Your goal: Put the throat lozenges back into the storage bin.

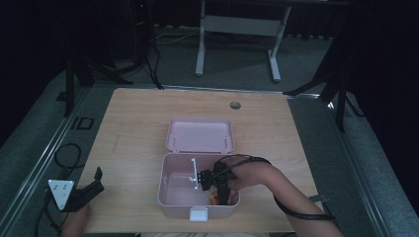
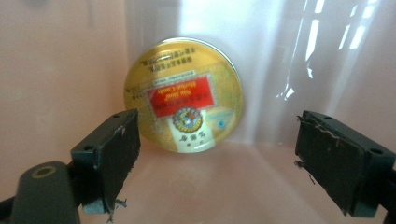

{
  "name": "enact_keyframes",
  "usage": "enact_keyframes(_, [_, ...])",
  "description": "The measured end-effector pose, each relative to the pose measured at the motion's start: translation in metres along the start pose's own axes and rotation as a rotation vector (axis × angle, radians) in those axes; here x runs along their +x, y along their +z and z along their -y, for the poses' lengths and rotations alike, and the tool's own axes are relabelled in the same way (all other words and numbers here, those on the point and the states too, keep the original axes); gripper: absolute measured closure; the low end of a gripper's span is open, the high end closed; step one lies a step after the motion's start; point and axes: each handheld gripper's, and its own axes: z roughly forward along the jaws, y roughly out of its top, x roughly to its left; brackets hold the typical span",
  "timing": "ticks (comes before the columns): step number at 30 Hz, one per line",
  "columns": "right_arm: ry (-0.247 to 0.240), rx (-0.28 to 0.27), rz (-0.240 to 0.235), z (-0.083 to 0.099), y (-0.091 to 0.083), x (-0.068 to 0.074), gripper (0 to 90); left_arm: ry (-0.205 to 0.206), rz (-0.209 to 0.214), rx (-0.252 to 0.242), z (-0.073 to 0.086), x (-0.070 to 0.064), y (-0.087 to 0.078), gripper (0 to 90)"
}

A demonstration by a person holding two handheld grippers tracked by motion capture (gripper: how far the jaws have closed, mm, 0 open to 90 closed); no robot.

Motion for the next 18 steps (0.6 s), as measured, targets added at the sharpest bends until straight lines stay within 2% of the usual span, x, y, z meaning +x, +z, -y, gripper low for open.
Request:
enact_keyframes(2, [-0.02, -0.014, 0.017, 0.002, -0.005, 0.001, 13.5, -0.001, 0.0, 0.0, 0.0, 0.0, 0.0, 1.2])
enact_keyframes(4, [-0.023, -0.034, 0.013, 0.004, -0.012, 0.002, 13.3, 0.0, 0.0, 0.0, 0.0, 0.0, 0.0, 1.2])
enact_keyframes(10, [-0.003, -0.116, 0.028, 0.013, -0.037, 0.002, 13.6, 0.001, 0.0, 0.001, 0.0, 0.0, 0.0, 1.2])
enact_keyframes(12, [0.016, -0.138, 0.035, 0.018, -0.046, 0.003, 13.1, 0.0, -0.001, 0.002, 0.0, 0.0, 0.0, 1.2])
enact_keyframes(18, [0.028, -0.257, 0.082, 0.042, -0.074, 0.007, 13.4, 0.0, -0.001, 0.001, 0.0, 0.0, 0.0, 1.2])
